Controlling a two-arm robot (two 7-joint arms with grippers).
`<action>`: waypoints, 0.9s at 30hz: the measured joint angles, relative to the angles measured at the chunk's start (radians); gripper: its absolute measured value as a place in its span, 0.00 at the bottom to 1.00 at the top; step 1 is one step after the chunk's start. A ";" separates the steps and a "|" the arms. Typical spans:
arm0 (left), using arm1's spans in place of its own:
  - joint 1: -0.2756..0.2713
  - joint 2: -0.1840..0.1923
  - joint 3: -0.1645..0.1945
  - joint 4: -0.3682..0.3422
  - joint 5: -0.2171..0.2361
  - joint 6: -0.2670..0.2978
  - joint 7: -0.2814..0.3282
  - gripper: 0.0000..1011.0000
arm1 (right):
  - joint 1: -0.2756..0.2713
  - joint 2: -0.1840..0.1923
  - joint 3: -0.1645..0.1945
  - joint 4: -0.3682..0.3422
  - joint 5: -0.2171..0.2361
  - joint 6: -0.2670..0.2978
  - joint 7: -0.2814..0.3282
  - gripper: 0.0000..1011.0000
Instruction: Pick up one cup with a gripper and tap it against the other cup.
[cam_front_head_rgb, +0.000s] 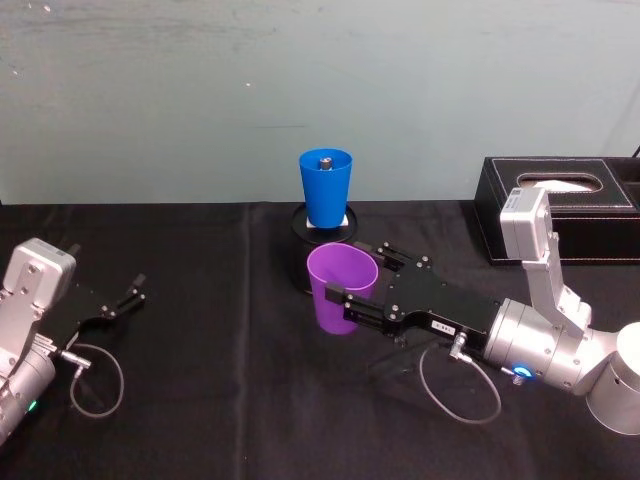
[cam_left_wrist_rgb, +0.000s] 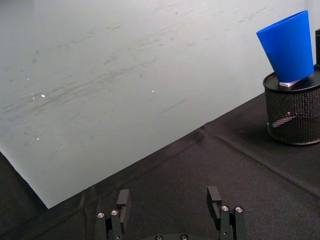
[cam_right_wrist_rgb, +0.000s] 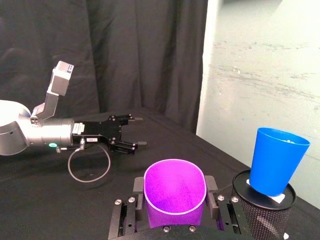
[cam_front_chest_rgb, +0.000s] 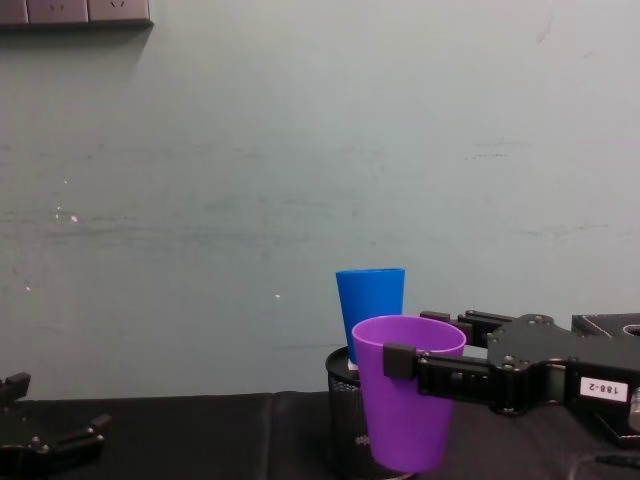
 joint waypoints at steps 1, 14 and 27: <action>0.000 0.000 0.000 0.000 0.000 0.000 0.000 0.99 | 0.000 0.000 0.000 0.000 0.000 0.000 0.000 0.72; 0.000 0.000 0.000 0.000 0.000 0.000 0.000 0.99 | 0.000 0.000 0.000 0.000 0.000 0.000 0.000 0.72; 0.000 0.000 0.000 0.000 0.000 0.000 0.000 0.99 | 0.000 0.000 0.000 0.000 0.000 0.000 0.000 0.72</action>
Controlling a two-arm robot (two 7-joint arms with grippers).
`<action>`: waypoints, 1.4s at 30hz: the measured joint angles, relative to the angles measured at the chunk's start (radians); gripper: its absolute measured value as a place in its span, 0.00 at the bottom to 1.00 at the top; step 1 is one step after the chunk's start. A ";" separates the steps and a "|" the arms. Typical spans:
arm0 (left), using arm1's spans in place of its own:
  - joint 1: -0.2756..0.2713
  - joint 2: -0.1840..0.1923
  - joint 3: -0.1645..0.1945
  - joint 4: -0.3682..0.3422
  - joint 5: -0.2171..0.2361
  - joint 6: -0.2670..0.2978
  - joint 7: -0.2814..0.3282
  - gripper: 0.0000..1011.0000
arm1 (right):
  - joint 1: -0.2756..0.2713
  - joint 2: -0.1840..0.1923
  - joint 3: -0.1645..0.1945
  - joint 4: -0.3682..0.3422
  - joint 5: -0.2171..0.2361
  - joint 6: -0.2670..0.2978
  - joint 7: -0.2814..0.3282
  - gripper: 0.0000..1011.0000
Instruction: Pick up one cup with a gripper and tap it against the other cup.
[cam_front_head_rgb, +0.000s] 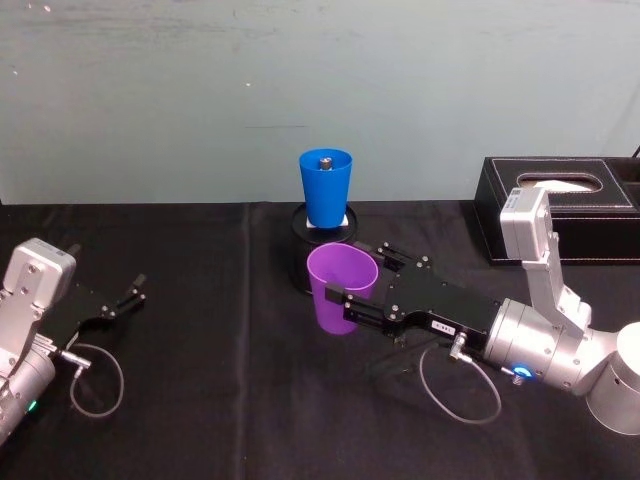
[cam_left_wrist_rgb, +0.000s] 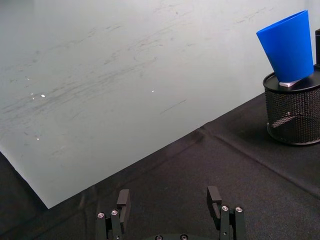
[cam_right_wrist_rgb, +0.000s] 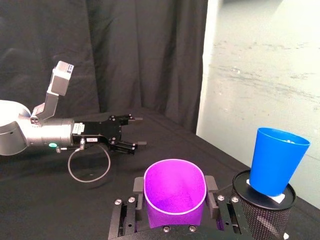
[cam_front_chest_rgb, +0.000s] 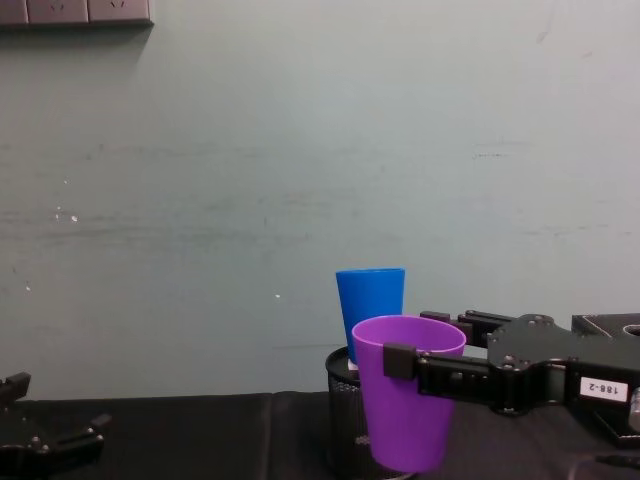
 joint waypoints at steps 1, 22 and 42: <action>0.000 0.000 0.000 0.000 0.000 0.000 0.000 0.99 | 0.000 0.000 0.000 0.000 0.000 0.000 0.000 0.72; 0.000 0.000 0.000 0.000 0.000 0.000 0.000 0.99 | 0.109 -0.088 -0.006 0.163 0.053 0.032 -0.016 0.72; 0.000 0.000 0.000 0.000 0.000 0.000 0.000 0.99 | 0.277 -0.170 -0.027 0.340 0.053 0.102 -0.045 0.72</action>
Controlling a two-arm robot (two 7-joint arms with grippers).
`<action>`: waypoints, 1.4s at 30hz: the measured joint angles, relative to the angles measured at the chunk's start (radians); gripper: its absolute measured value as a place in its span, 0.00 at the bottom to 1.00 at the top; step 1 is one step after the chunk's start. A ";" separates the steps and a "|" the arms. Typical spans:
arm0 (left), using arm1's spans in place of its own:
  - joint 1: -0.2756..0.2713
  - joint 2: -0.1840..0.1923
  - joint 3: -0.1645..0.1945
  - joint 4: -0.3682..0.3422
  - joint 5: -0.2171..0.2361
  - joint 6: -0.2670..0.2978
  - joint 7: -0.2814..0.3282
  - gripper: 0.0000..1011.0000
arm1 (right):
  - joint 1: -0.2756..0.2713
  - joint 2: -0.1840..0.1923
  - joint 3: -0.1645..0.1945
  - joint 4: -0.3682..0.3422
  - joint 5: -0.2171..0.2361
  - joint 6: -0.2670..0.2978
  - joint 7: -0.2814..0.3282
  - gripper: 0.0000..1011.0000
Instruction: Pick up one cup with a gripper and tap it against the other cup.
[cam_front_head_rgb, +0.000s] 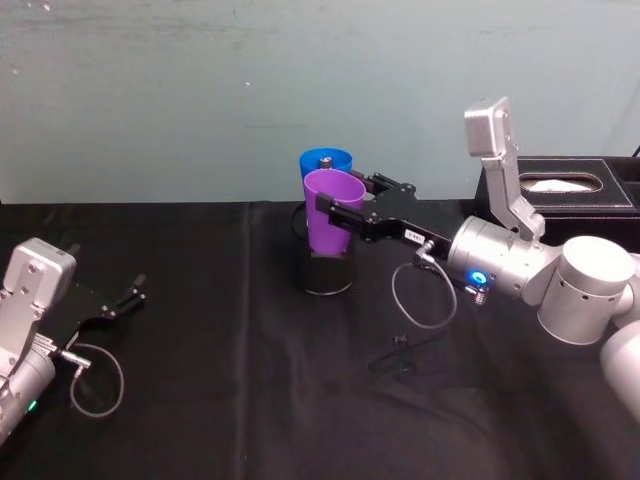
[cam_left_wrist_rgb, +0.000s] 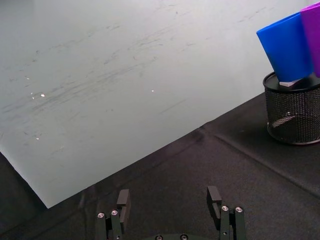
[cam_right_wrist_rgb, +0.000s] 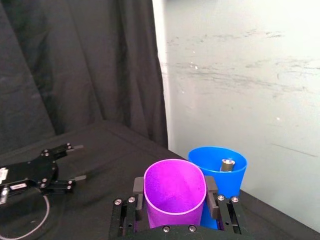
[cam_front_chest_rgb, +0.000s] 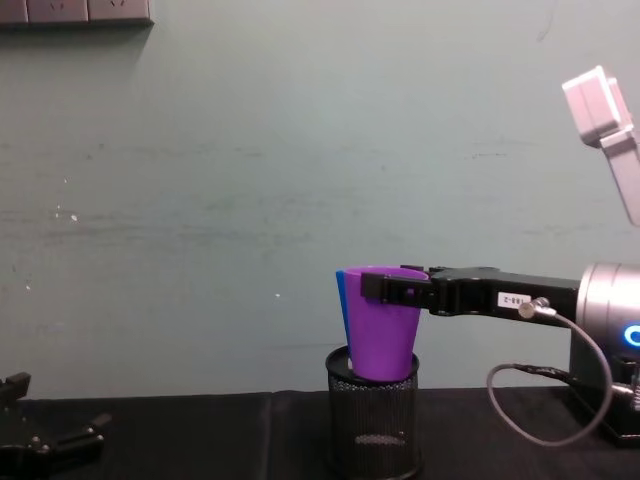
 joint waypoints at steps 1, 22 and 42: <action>0.000 0.000 0.000 0.000 0.000 0.000 0.000 0.99 | 0.009 -0.005 -0.002 0.012 -0.004 0.002 -0.002 0.72; 0.000 0.000 0.000 0.000 0.000 0.000 0.000 0.99 | 0.086 -0.047 0.000 0.109 -0.029 0.003 0.005 0.72; 0.000 0.000 0.000 0.000 0.000 0.000 0.000 0.99 | 0.097 -0.049 0.004 0.121 -0.031 0.005 0.025 0.72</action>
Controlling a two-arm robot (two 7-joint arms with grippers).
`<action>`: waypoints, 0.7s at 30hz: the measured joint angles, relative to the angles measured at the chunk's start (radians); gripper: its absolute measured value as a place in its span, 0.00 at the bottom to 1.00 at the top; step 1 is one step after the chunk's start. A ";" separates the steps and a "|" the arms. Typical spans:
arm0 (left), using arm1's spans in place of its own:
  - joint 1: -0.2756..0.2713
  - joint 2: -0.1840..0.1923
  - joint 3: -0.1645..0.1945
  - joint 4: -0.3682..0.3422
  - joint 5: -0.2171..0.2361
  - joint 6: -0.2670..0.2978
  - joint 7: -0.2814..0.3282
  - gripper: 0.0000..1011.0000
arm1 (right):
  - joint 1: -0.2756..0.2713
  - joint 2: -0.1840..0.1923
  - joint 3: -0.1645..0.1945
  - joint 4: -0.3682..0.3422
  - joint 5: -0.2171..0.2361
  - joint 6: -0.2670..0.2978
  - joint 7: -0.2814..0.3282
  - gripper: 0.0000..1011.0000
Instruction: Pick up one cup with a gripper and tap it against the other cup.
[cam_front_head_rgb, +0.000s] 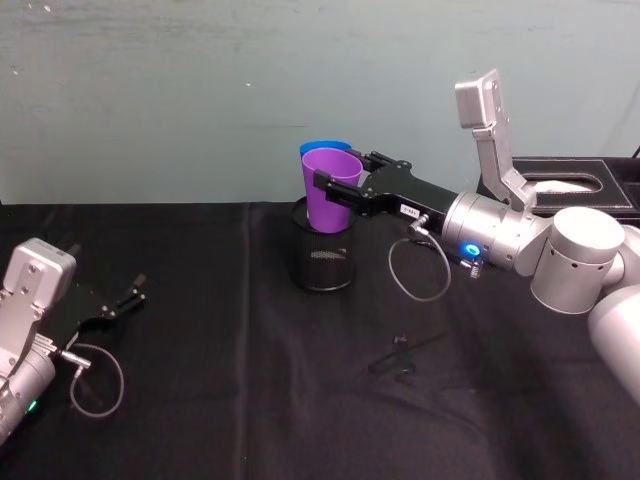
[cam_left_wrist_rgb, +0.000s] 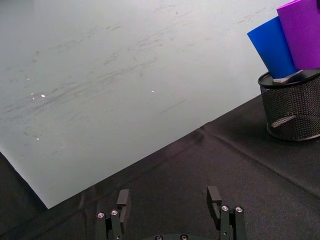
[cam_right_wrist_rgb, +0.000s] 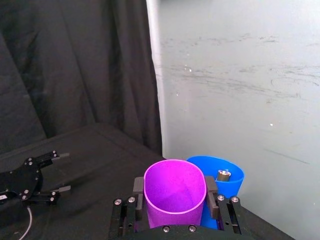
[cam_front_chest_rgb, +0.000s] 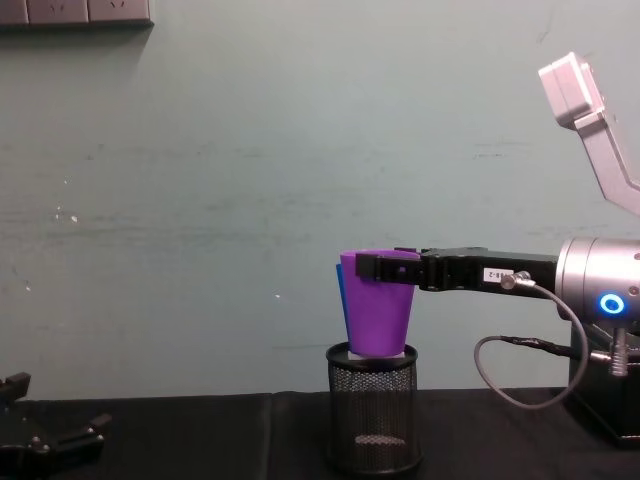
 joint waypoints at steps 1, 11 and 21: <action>0.000 0.000 0.000 0.000 0.000 0.000 0.000 0.99 | 0.000 0.000 0.000 0.000 0.000 0.000 0.000 0.72; 0.000 0.000 0.000 0.000 0.000 0.000 0.000 0.99 | 0.000 0.000 0.000 0.000 0.000 0.001 -0.001 0.72; 0.000 0.000 0.000 0.000 0.000 0.000 0.000 0.99 | 0.000 0.000 0.000 -0.001 0.000 0.001 -0.002 0.72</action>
